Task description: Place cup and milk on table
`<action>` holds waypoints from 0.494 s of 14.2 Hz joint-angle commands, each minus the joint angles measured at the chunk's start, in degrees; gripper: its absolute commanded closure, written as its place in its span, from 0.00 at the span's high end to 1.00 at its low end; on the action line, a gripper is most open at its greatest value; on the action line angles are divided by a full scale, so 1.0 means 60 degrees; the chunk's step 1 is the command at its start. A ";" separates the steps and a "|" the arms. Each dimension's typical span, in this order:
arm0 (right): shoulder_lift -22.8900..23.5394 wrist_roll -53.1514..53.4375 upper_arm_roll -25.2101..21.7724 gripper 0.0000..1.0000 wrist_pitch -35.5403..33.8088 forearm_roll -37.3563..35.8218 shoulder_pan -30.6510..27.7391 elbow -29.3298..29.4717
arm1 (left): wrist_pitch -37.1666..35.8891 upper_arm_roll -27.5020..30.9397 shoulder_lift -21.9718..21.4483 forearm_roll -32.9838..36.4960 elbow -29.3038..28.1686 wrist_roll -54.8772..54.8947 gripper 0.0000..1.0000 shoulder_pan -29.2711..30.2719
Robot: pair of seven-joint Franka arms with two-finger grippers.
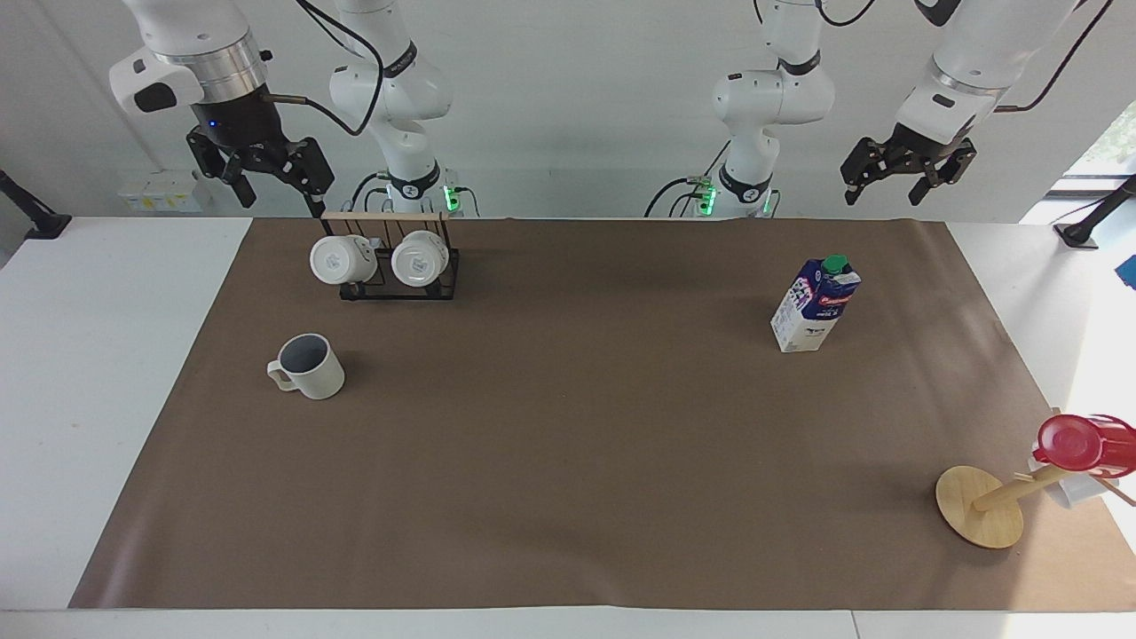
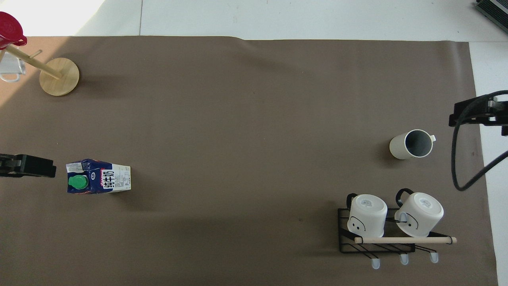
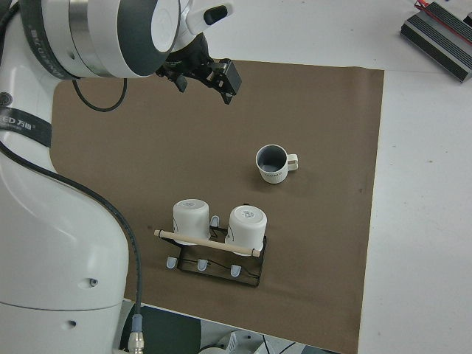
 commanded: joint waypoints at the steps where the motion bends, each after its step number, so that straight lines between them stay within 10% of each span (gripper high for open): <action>1: -0.0239 -0.0220 -0.0031 1.00 0.0064 0.0053 -0.0074 -0.0291 | 0.0123 -0.0082 0.0064 -0.0154 0.0166 -0.0009 1.00 0.0133; 7: -0.0254 -0.0220 -0.0031 1.00 0.0064 0.0053 -0.0074 -0.0291 | 0.0123 -0.0111 0.0064 -0.0169 0.0137 0.0021 1.00 0.0060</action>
